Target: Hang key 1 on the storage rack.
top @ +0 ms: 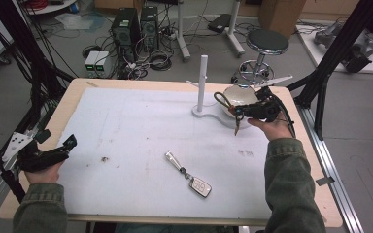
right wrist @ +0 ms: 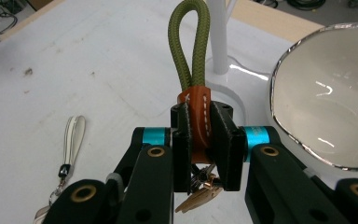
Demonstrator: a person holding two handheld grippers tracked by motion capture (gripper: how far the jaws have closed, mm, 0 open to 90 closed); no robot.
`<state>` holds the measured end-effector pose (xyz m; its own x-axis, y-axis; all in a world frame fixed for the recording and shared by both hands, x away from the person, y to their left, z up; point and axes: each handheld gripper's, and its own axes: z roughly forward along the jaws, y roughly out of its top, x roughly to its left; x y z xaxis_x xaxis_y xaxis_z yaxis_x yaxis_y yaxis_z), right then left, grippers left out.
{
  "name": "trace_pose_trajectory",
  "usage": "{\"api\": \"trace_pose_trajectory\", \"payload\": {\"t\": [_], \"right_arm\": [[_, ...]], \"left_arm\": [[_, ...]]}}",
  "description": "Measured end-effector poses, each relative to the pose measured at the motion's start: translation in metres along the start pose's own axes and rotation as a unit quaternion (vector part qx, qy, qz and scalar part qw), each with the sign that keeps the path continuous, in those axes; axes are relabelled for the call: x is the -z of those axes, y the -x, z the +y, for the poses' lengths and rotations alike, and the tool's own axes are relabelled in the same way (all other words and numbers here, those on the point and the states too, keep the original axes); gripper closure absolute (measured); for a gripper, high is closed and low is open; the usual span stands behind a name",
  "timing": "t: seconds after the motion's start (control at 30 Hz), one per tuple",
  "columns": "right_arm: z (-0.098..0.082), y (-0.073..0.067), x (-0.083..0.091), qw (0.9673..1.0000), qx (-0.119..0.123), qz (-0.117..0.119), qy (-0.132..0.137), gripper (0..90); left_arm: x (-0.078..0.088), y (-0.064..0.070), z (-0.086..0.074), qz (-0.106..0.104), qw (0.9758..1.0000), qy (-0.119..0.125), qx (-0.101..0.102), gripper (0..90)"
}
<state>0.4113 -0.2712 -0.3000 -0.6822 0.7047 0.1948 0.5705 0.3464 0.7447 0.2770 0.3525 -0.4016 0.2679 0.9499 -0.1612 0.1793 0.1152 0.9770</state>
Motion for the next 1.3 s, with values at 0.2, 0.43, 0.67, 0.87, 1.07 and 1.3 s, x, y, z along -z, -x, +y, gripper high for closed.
{"api": "trace_pose_trajectory", "payload": {"t": [0.2,0.43,0.67,0.87,1.07,1.3], "right_arm": [[0.012,-0.004,0.003,0.9999,0.009,-0.005,-0.003,78.7],[0.023,-0.006,0.006,0.9999,0.013,-0.003,0.003,78.6],[0.036,-0.010,0.012,0.9996,0.023,-0.005,0.014,78.6],[0.048,-0.017,0.016,0.9993,0.032,-0.003,0.016,78.6],[0.057,-0.020,0.013,0.9991,0.039,0.000,0.019,78.6],[0.064,-0.021,0.005,0.9992,0.037,0.005,0.016,78.6]], "left_arm": [[0.000,0.000,0.000,-0.001,1.0000,0.000,0.001,1.8],[0.000,0.000,0.000,0.000,1.0000,0.001,0.003,1.8],[0.000,0.000,0.000,0.000,1.0000,0.002,0.003,1.8],[0.000,0.000,0.000,0.000,1.0000,0.002,0.003,1.7],[0.000,-0.001,0.000,0.000,1.0000,0.001,0.003,1.8],[0.000,-0.001,0.000,0.001,1.0000,0.003,0.004,1.8]]}}
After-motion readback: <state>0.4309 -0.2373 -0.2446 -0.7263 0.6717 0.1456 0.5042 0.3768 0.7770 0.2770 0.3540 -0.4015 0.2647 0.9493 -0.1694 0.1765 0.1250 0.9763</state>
